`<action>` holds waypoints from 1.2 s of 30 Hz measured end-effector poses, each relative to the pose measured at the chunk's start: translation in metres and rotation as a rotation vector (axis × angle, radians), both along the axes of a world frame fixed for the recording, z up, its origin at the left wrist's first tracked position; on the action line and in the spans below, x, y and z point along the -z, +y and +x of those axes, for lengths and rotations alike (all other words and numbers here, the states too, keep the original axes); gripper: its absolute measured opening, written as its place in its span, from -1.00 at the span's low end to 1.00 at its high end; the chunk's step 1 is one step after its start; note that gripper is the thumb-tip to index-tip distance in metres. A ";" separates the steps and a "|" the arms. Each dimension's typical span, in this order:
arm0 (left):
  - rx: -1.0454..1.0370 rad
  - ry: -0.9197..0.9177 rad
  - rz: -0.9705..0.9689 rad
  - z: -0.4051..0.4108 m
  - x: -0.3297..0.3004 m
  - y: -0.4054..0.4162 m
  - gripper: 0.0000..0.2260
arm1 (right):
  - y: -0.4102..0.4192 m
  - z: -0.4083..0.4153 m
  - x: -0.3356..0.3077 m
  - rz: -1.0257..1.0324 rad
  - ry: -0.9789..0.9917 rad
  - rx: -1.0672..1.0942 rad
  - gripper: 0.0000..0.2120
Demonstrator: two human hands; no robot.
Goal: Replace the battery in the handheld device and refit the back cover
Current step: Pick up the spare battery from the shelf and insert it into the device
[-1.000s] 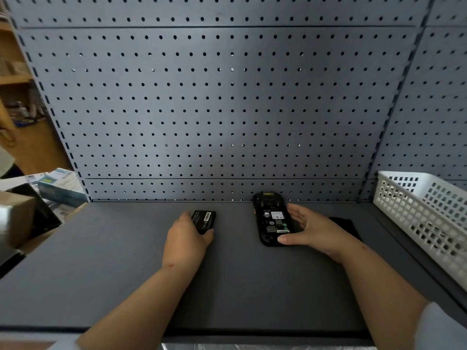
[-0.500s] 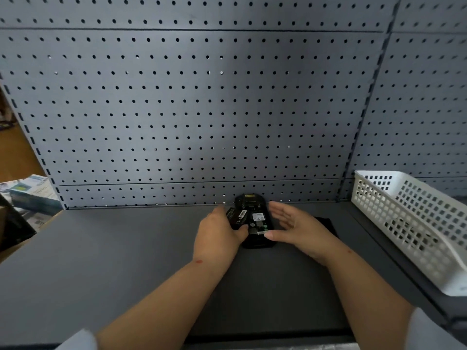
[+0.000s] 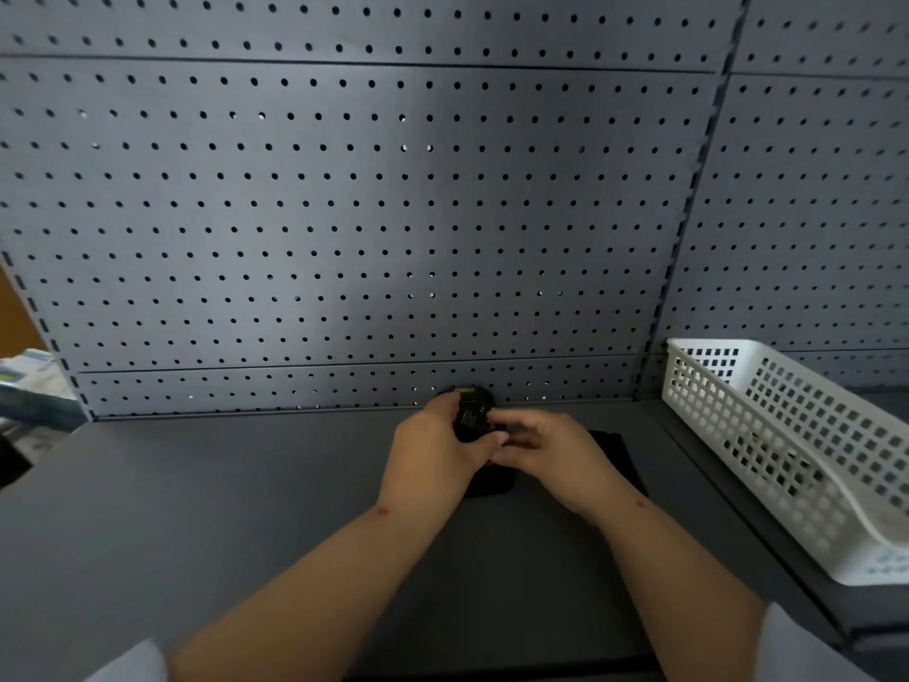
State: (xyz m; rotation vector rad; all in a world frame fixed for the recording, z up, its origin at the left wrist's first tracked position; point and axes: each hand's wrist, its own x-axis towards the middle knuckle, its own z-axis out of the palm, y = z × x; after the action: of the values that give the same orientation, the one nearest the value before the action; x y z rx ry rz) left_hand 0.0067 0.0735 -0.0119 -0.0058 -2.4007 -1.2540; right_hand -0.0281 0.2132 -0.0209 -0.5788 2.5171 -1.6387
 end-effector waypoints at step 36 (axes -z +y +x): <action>0.181 -0.030 0.017 -0.017 0.036 -0.038 -0.73 | 0.002 -0.012 0.016 0.257 0.116 -0.063 -0.50</action>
State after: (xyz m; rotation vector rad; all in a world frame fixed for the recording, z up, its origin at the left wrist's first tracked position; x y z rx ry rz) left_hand -0.0108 0.0358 -0.0482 -0.2045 -2.4601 -1.3632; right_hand -0.0404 0.2155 -0.0370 -0.7339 2.7016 -1.2674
